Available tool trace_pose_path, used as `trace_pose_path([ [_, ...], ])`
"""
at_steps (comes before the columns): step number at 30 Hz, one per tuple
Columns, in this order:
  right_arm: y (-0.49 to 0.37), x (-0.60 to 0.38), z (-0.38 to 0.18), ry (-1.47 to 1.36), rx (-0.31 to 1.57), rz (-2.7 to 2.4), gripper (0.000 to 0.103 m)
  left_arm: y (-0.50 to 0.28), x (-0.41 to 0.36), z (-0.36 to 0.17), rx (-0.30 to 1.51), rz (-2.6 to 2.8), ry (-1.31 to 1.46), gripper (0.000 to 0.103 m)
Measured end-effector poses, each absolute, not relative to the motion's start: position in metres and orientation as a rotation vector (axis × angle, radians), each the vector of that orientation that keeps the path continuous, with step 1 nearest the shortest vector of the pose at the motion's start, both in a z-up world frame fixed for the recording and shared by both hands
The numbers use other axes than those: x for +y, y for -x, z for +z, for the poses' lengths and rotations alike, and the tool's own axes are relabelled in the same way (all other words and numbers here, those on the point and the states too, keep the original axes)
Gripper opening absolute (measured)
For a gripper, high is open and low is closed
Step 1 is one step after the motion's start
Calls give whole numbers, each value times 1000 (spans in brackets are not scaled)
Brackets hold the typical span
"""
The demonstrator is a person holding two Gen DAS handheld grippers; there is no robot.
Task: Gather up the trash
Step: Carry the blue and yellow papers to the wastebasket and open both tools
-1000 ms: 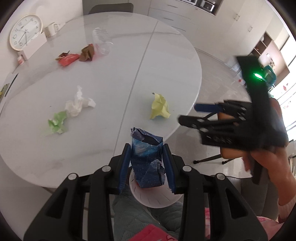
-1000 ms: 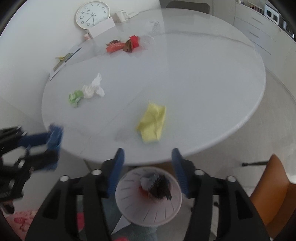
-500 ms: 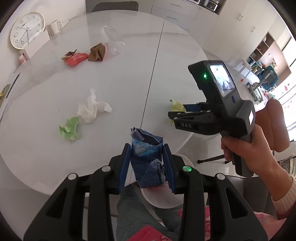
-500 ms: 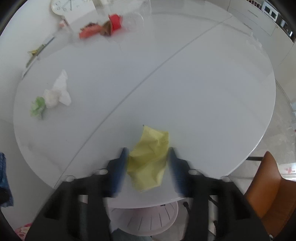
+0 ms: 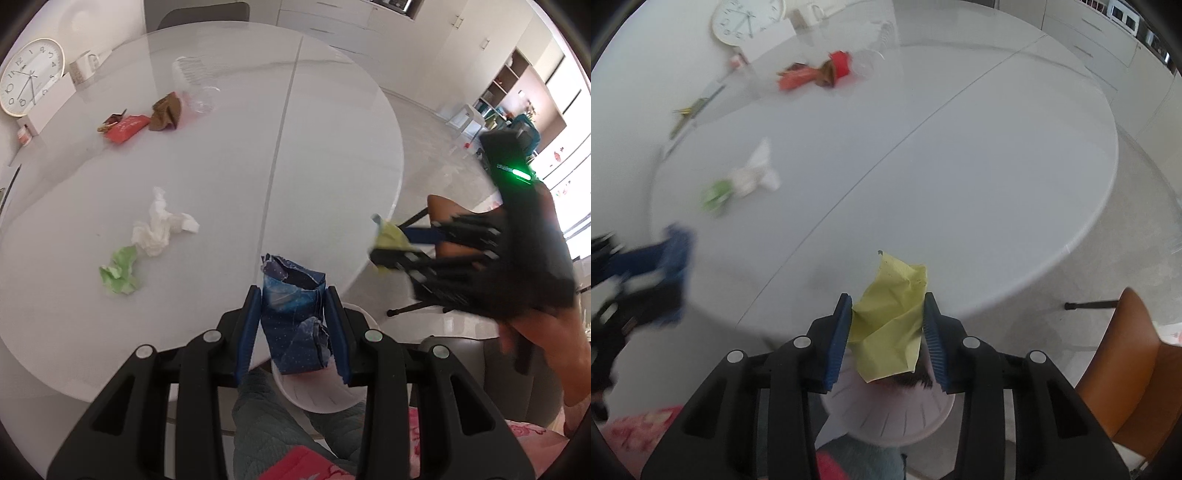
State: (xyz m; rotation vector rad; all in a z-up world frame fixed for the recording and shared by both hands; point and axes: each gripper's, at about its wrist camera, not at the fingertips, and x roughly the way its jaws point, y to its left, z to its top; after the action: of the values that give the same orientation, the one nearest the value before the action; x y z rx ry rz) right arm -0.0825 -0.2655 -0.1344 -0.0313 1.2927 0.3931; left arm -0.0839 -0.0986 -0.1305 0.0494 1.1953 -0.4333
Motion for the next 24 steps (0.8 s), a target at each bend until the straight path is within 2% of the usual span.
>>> trace_pose_path([
  [5,134,-273,-127,51,1311,464,40,103,-113,-132,1203,-434,-41,35],
  [9,156,-275,-143,61,1341,500,44,119,-121,-138,1224,-424,-3,35],
  [11,159,-278,-146,44,1342,512,57,126,-126,-140,1230,-417,-3,35],
  [12,160,-280,-146,36,1340,513,70,131,-130,-142,1231,-412,-8,35],
  [13,162,-282,-144,40,1334,510,79,135,-132,-142,1233,-412,-11,35],
  [18,165,-300,-134,61,1298,477,92,153,-147,-148,1250,-425,-14,35],
  [24,163,-323,-128,38,1274,414,94,164,-161,-149,1254,-441,-27,35],
])
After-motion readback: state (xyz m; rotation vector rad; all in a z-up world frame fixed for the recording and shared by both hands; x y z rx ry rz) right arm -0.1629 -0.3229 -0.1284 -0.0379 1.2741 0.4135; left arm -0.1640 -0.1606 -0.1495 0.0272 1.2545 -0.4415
